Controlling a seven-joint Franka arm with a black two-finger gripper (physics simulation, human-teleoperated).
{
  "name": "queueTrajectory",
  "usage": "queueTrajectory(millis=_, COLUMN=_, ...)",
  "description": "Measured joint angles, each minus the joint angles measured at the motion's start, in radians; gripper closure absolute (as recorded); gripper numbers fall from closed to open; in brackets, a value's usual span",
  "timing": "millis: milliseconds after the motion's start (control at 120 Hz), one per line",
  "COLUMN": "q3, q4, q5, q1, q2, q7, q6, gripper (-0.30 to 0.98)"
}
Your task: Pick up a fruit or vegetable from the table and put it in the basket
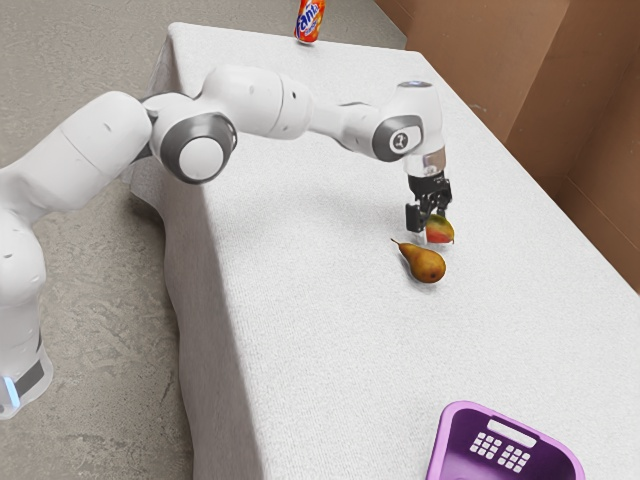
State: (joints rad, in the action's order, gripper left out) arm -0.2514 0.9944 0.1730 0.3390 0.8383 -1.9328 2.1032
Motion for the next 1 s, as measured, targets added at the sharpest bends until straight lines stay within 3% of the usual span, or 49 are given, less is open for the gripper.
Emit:
queueTrajectory(millis=442, q3=0.003, q4=0.0, q5=0.0, q1=-0.002, q2=-0.004, q7=0.009, q6=0.002, gripper=0.26)
queueTrajectory(millis=783, q3=0.008, q4=0.001, q5=0.003, q1=-0.006, q2=-0.021, q7=0.012, q6=0.001, gripper=0.24)
queueTrajectory(millis=1000, q3=0.032, q4=0.042, q5=0.006, q1=-0.046, q2=-0.129, q7=0.008, q6=-0.001, gripper=0.26)
